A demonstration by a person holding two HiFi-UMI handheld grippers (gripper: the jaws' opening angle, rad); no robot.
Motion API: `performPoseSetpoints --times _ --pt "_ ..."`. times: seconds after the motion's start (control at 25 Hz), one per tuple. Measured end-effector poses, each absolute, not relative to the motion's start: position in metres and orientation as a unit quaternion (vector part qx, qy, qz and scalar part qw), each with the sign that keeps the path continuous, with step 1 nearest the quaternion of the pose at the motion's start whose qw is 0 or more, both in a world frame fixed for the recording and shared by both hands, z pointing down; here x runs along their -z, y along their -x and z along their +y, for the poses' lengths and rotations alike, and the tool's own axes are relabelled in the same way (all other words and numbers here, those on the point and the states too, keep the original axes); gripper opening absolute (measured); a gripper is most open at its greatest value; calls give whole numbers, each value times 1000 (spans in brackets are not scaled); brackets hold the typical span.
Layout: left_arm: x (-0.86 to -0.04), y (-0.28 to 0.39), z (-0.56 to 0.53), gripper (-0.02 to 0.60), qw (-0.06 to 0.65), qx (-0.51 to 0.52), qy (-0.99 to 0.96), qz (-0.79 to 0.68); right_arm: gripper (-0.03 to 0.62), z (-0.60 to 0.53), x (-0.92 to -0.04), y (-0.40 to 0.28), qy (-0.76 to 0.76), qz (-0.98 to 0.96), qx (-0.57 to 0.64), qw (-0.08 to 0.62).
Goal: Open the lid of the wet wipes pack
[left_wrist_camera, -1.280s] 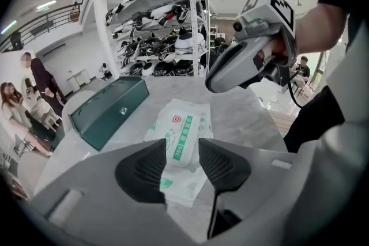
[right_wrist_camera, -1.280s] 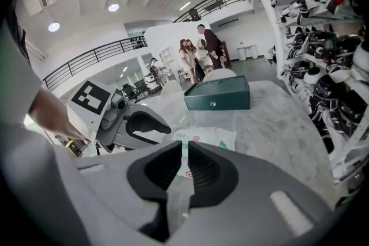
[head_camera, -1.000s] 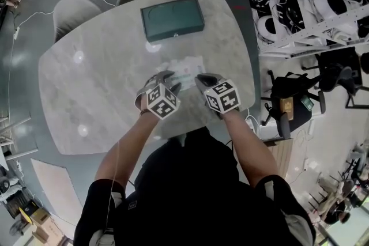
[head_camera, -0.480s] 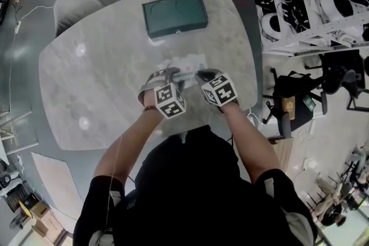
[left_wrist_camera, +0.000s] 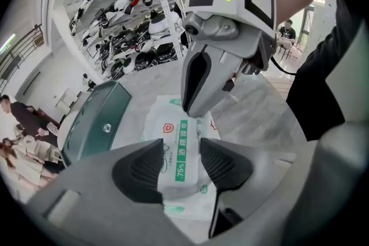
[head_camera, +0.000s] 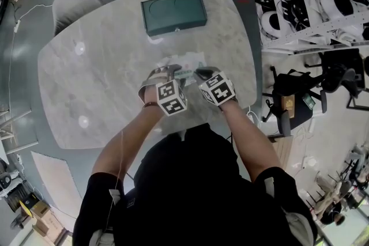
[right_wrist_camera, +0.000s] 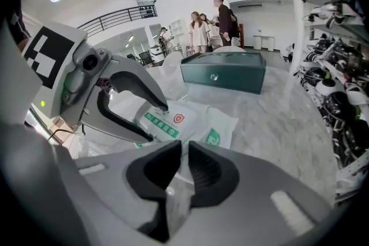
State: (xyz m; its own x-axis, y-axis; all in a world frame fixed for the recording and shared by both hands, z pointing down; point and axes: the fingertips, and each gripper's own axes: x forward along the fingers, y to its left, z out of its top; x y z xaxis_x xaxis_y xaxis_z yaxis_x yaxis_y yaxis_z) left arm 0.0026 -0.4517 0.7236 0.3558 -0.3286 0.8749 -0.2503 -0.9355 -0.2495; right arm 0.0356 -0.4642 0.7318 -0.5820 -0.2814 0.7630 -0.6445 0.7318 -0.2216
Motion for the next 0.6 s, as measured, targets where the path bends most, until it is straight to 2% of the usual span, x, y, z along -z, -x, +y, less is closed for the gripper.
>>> performPoseSetpoints --times 0.16,0.6 --pt "-723 -2 -454 199 55 543 820 172 44 -464 -733 -35 -271 -854 -247 368" --pt "-715 -8 -455 173 51 536 825 173 44 -466 -732 -37 -270 -856 -239 369"
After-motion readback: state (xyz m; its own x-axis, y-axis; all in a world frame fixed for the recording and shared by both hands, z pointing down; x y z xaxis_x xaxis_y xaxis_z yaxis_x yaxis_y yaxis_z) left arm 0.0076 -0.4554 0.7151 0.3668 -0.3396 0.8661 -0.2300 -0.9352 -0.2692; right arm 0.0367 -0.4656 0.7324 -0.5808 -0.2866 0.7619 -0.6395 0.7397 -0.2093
